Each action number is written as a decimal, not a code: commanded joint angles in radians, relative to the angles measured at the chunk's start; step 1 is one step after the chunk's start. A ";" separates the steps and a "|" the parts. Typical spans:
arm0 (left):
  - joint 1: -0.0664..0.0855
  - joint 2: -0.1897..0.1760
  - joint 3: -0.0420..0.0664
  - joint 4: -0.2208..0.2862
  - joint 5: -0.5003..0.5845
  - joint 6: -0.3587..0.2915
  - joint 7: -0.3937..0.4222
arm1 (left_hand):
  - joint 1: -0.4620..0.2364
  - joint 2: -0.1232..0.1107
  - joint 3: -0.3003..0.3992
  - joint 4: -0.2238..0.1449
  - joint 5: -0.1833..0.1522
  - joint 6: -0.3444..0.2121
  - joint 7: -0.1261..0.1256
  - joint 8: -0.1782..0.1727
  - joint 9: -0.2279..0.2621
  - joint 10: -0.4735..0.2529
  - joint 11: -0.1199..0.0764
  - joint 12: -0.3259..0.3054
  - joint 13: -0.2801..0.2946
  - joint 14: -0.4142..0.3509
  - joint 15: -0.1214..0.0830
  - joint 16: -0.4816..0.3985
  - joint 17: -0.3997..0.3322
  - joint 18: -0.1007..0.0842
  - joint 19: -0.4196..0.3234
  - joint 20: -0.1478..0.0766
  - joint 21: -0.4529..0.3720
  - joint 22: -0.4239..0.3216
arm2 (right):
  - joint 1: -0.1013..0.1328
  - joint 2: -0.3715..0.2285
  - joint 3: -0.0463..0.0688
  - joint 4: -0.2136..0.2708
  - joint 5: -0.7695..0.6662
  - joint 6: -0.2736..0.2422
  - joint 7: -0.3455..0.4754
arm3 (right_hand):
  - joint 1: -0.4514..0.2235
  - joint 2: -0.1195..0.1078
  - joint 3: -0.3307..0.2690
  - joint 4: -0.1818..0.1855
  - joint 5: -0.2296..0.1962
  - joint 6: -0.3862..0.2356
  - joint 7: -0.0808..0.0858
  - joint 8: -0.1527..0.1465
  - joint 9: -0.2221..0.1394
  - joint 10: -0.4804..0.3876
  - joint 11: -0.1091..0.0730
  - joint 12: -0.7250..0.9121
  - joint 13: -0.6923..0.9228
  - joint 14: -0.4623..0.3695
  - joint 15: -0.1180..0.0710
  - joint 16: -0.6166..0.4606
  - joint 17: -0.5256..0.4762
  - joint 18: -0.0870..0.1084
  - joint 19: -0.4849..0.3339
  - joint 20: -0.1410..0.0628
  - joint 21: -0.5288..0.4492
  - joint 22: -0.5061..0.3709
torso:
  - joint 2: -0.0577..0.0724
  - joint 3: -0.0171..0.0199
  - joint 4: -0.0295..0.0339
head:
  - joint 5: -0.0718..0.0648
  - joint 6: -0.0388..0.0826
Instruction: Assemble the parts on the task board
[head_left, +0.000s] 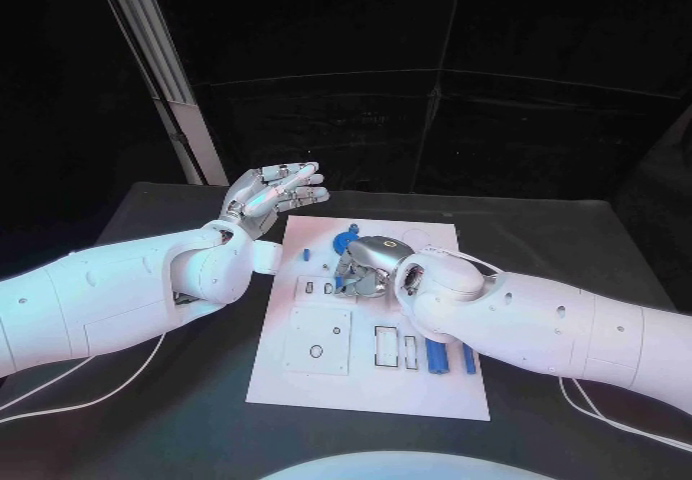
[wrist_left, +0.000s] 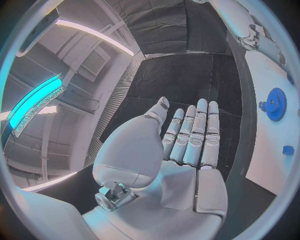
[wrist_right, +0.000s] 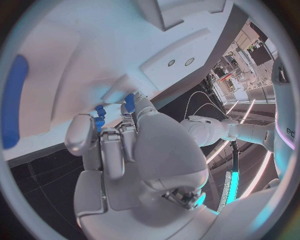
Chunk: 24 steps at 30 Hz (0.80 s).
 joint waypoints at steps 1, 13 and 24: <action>0.002 0.001 0.001 0.000 0.002 0.016 -0.003 | -0.010 -0.003 0.001 -0.007 0.004 0.002 0.040 -0.007 -0.001 0.001 0.004 -0.006 -0.001 0.006 0.000 -0.003 -0.002 0.005 0.010 0.001 -0.004 -0.001 | 0.000 0.004 0.000 -0.003 -0.020 0.009 -0.002 | 0.002 -0.005 0.006 -0.001 0.005 0.015 -0.007 0.000 0.000 0.003 -0.005 -0.007 -0.045 0.103 0.000 0.003 0.260 -0.011 -0.005 -0.001 0.002 -0.003 | 0.000 -0.0001 0.0002 | 0.000 -0.004; 0.002 0.001 0.001 0.002 0.002 0.020 -0.008 | -0.011 -0.003 0.001 -0.007 0.004 0.002 0.040 -0.007 -0.001 0.001 0.004 -0.006 -0.001 0.006 0.000 -0.003 -0.002 0.005 0.010 0.001 -0.004 -0.001 | -0.005 0.011 0.000 -0.009 -0.023 0.033 -0.004 | -0.003 -0.010 0.008 0.001 0.003 0.010 -0.004 -0.005 -0.001 0.000 -0.003 -0.012 -0.049 0.103 0.001 0.003 0.258 -0.010 -0.008 0.000 0.000 -0.008 | -0.001 -0.0005 -0.0009 | 0.003 -0.009; 0.002 -0.001 0.001 0.000 0.002 0.019 -0.009 | -0.011 -0.003 0.001 -0.007 0.004 0.002 0.040 -0.007 -0.001 0.001 0.004 -0.006 -0.001 0.006 0.000 -0.003 -0.002 0.005 0.010 0.001 -0.004 -0.001 | -0.006 0.011 0.000 -0.012 -0.030 0.069 -0.017 | -0.029 -0.046 0.001 0.007 0.002 -0.015 0.009 -0.025 -0.003 -0.019 0.008 -0.037 -0.071 0.100 0.010 -0.003 0.245 -0.006 -0.021 0.008 -0.012 -0.031 | 0.000 -0.0002 -0.0004 | 0.003 -0.010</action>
